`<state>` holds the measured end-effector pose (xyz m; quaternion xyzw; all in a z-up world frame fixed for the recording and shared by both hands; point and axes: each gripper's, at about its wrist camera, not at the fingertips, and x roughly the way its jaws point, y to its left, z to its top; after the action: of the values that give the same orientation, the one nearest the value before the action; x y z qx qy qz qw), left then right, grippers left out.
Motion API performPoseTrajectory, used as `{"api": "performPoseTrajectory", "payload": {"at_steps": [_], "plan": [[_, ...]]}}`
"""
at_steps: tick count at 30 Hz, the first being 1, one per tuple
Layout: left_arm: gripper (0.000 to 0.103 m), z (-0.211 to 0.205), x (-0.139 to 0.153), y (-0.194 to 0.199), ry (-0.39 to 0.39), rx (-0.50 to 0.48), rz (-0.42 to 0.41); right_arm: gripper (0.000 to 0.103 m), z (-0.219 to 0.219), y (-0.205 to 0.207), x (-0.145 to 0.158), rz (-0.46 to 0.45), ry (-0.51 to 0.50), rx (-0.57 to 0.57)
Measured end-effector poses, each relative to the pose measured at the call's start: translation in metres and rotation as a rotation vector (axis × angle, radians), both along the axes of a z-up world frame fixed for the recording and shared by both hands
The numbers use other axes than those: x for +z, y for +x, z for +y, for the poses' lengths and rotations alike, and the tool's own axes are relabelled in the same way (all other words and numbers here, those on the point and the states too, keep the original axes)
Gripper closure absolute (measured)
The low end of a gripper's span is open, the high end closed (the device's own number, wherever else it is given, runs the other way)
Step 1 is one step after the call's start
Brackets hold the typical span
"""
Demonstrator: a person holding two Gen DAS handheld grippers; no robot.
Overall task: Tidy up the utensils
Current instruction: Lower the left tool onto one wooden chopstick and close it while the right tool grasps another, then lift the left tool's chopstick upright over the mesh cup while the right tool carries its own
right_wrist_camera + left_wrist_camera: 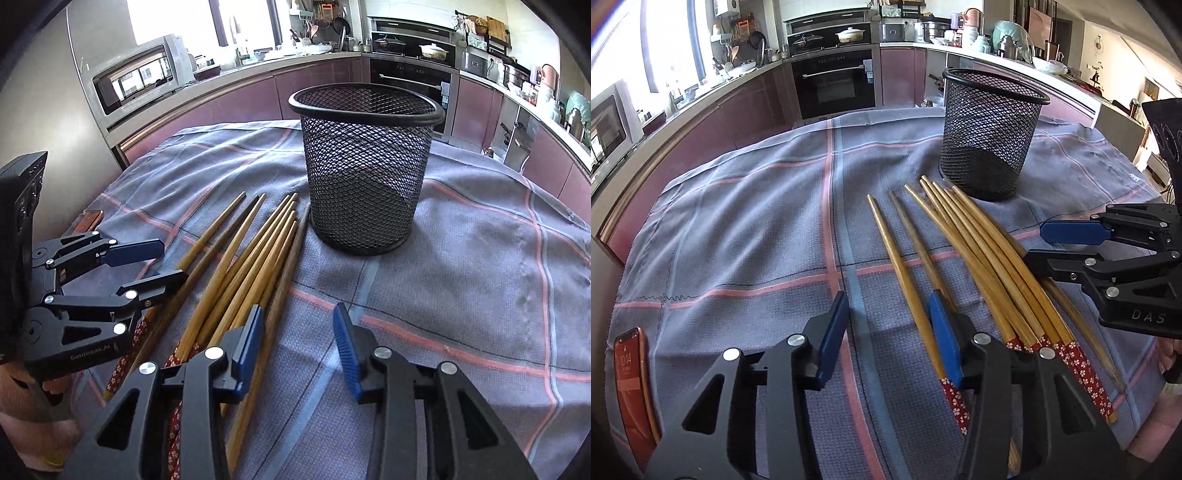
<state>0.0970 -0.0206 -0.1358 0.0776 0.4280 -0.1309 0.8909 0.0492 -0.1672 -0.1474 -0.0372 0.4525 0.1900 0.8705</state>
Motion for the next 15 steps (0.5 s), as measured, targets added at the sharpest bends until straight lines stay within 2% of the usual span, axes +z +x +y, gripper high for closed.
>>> {"api": "performPoseTrajectory", "payload": {"at_steps": [4,7,9,11,12,15], "plan": [[0.059,-0.002,-0.001,0.005,-0.008,0.006,0.012,0.071,0.01,0.004,0.0,-0.017,-0.053,0.004],[0.062,-0.003,0.0,0.009,-0.017,0.013,0.019,0.079,0.01,0.006,-0.001,-0.017,-0.047,0.008],[0.072,-0.004,0.0,0.009,-0.025,0.013,0.022,0.096,0.008,0.006,-0.001,-0.003,-0.016,0.014],[0.08,-0.004,0.001,0.01,-0.036,0.02,0.028,0.096,0.005,0.005,-0.001,-0.003,0.001,0.006],[0.09,-0.004,0.002,0.011,-0.049,0.024,0.033,0.097,0.004,0.004,-0.001,-0.001,0.015,0.002],[0.095,-0.002,0.003,0.012,-0.079,0.041,0.04,0.098,-0.002,0.0,0.002,-0.01,0.047,-0.002]]}}
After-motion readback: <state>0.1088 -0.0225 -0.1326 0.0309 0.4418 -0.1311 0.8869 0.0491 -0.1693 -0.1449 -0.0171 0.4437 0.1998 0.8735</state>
